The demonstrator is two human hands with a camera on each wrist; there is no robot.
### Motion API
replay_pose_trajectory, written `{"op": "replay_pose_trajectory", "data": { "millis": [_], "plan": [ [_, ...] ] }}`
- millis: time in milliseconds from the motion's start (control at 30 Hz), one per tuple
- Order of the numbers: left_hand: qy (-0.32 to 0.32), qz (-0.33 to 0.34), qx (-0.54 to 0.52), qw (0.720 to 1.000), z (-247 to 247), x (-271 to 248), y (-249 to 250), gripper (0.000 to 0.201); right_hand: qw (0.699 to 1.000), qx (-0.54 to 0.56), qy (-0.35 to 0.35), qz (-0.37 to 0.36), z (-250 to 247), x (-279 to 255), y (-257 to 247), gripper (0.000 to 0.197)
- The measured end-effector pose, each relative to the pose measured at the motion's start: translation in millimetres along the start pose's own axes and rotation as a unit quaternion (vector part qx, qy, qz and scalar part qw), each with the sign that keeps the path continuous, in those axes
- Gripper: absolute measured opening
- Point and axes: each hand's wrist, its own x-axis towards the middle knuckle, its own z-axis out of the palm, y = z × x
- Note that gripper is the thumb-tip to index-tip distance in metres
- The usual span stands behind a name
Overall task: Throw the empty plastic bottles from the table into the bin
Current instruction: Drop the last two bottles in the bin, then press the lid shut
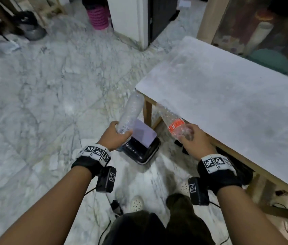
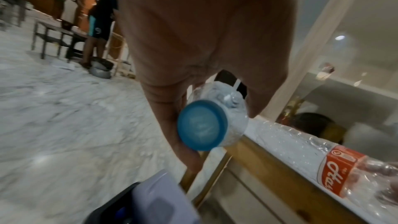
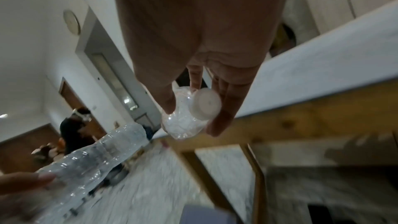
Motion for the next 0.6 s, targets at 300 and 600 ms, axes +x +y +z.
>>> {"op": "replay_pose_trajectory", "data": {
  "millis": [300,600],
  "plan": [
    [0.003,-0.144,-0.017,0.989,-16,21,-103,0.071,0.983,-0.105,-0.142,0.041,135,13,24,0.050],
    [0.011,-0.165,0.022,0.986,12,125,-195,0.066,0.974,-0.076,-0.170,0.133,297,137,79,0.032]
  ]
}}
